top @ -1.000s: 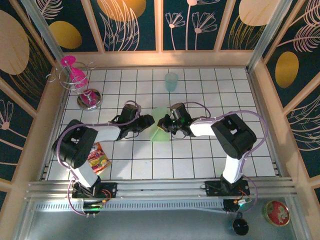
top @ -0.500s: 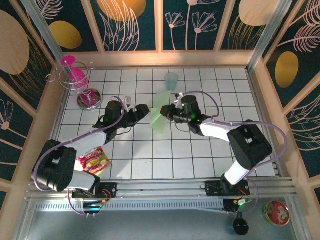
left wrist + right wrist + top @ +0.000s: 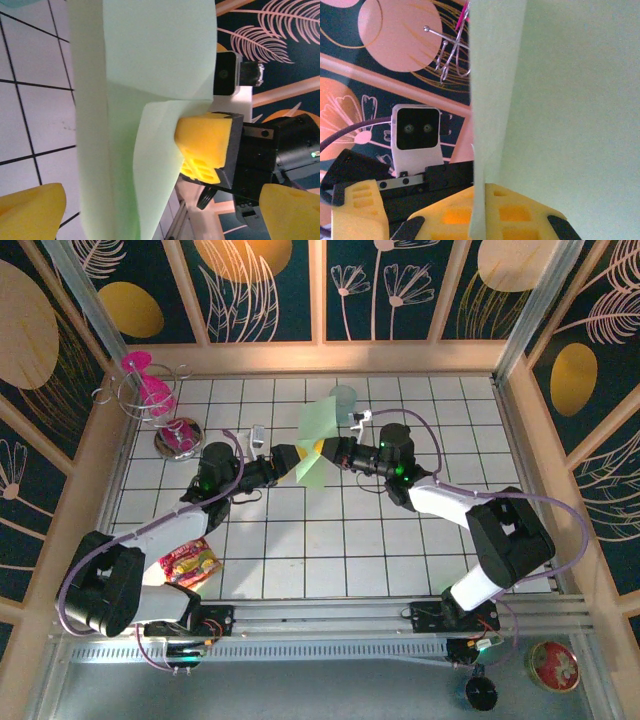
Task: Fold a paper plane with a square sheet of paper (pick it up from the middle)
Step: Turn over the paper at the center of the table.
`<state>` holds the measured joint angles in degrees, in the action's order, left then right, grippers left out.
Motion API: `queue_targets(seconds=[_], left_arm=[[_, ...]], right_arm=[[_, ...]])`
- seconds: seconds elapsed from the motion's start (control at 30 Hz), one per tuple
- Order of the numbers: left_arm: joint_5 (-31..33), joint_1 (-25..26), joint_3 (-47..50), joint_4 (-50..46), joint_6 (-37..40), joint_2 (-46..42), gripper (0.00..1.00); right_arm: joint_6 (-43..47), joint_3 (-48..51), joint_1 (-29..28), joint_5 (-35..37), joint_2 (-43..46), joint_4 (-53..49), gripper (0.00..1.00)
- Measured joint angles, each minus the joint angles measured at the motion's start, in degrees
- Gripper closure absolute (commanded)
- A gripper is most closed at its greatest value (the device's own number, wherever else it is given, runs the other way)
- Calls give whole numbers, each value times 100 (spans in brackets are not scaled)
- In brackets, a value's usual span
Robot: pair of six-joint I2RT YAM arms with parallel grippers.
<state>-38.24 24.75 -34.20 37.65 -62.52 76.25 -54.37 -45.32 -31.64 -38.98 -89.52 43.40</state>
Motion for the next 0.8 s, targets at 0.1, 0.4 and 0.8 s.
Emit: queue_targets(seconds=[0.1, 0.4, 0.8], left_arm=[[-85, 0, 15, 142, -72, 31, 8], [-188, 0, 20, 251, -103, 59, 29], [-201, 0, 20, 291, -116, 140, 57]], right_arm=[[-66, 28, 0, -111, 0, 98, 96], [-173, 39, 0, -256, 0, 153, 96], [-170, 50, 160, -310, 2, 164, 90]])
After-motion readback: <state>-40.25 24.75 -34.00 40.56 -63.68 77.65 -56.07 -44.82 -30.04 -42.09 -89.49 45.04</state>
